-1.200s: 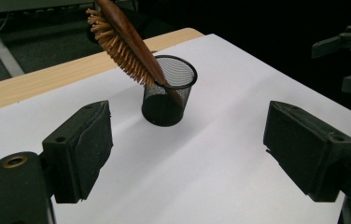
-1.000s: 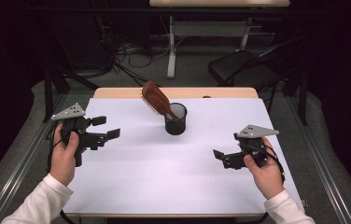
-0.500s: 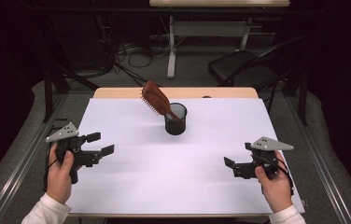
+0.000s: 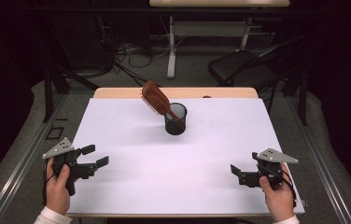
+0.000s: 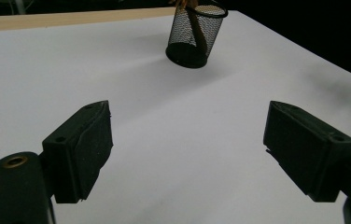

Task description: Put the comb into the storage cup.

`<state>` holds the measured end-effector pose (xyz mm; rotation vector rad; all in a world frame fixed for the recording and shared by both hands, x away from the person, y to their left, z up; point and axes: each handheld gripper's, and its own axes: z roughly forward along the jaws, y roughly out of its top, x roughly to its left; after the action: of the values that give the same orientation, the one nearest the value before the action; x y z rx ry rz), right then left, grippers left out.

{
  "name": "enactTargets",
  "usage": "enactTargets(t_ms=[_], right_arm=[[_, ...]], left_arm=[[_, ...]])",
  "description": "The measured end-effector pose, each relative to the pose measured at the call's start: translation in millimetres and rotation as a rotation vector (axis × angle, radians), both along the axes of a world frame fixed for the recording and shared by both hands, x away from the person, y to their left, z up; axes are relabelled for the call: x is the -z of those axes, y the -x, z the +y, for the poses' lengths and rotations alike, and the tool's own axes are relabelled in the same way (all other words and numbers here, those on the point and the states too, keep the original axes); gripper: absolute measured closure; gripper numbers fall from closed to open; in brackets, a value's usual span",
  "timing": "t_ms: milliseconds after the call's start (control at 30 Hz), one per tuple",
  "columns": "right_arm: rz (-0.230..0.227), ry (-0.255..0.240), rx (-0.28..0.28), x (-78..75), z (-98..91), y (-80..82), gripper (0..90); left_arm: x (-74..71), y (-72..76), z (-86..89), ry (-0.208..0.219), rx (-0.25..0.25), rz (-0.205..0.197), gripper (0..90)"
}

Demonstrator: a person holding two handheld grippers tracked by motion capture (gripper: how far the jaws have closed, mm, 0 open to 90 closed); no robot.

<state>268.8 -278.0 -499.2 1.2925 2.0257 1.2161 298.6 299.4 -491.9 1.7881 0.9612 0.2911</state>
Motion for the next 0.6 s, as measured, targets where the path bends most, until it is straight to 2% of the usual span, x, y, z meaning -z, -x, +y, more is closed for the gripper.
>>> enactTargets(t_ms=[233,367,500,600], right_arm=[[-0.005,-0.006,0.034,12.9,-7.3,4.4,4.4],[-0.004,0.004,0.048,16.8,-10.9,5.6,4.6],[-0.018,-0.007,0.06,20.1,-13.3,6.0,4.7],[-0.021,-0.007,0.057,22.6,-13.7,6.9,4.7]], left_arm=[[14.5,7.7,5.1,-0.024,-0.011,-0.016,15.9],[21.5,10.1,8.8,-0.001,-0.02,-0.013,15.9],[24.1,11.0,12.8,0.012,-0.031,-0.018,15.9],[26.4,12.3,13.7,0.003,-0.038,-0.031,15.9]])
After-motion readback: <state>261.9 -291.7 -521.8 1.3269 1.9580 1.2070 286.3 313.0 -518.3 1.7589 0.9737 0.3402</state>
